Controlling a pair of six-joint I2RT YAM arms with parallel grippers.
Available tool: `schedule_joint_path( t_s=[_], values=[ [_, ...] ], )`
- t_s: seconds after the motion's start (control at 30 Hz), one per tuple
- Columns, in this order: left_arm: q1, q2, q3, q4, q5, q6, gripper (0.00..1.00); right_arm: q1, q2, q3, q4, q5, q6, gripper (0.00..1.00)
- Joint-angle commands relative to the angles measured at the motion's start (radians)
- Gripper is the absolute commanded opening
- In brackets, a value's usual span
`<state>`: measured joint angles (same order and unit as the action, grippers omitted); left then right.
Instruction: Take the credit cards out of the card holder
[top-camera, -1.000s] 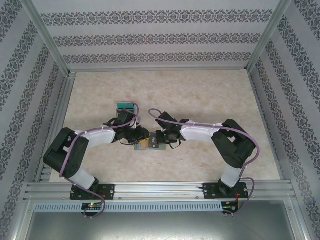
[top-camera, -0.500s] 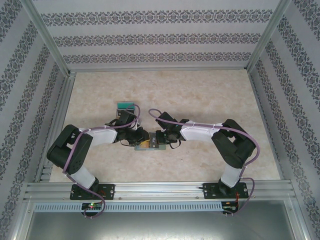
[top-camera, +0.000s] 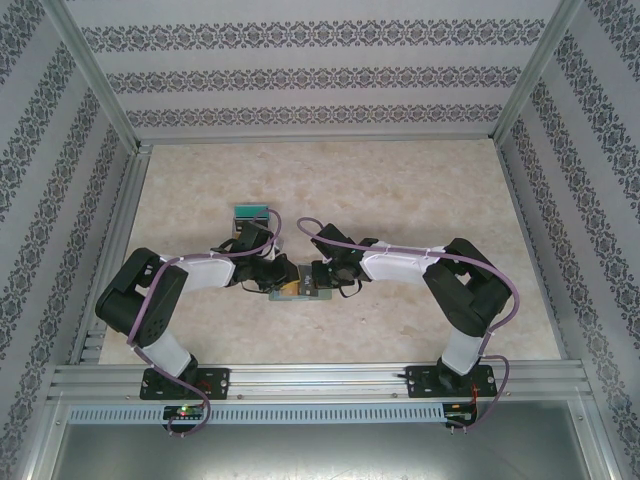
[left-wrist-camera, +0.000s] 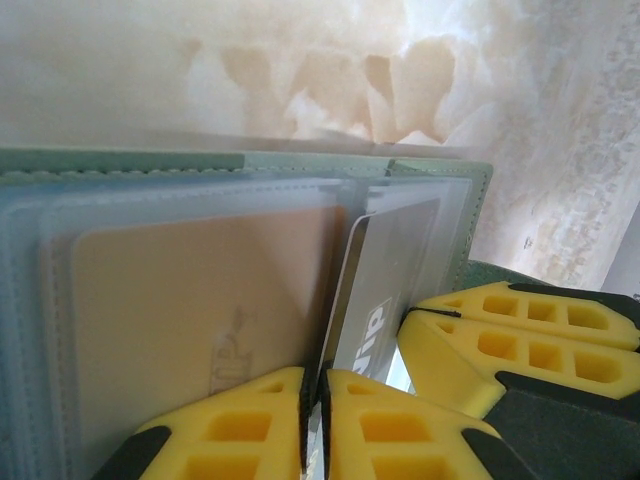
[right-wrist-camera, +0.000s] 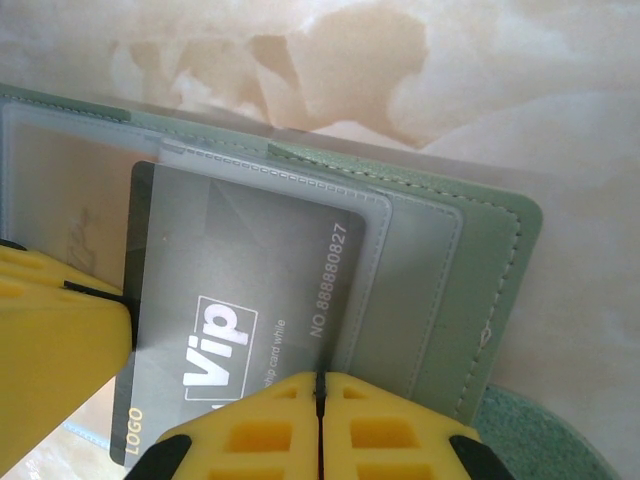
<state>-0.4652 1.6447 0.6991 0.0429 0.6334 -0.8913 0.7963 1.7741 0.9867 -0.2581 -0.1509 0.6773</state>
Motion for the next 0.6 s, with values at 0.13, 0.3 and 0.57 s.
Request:
schedule_joint_path(
  t_s=[0.13, 0.3, 0.57],
  values=[
    [-0.008, 0.011, -0.009, 0.015, 0.010, 0.004, 0.00, 0.001, 0.019, 0.009, -0.015, 0.010, -0.009, 0.09],
    [0.007, -0.012, -0.007, -0.029, -0.002, 0.038, 0.00, -0.003, 0.018, 0.005, -0.015, 0.010, -0.007, 0.09],
    [0.050, -0.066, -0.024, -0.079, -0.005, 0.096, 0.00, -0.008, 0.014, -0.005, -0.012, 0.007, -0.005, 0.09]
  ],
)
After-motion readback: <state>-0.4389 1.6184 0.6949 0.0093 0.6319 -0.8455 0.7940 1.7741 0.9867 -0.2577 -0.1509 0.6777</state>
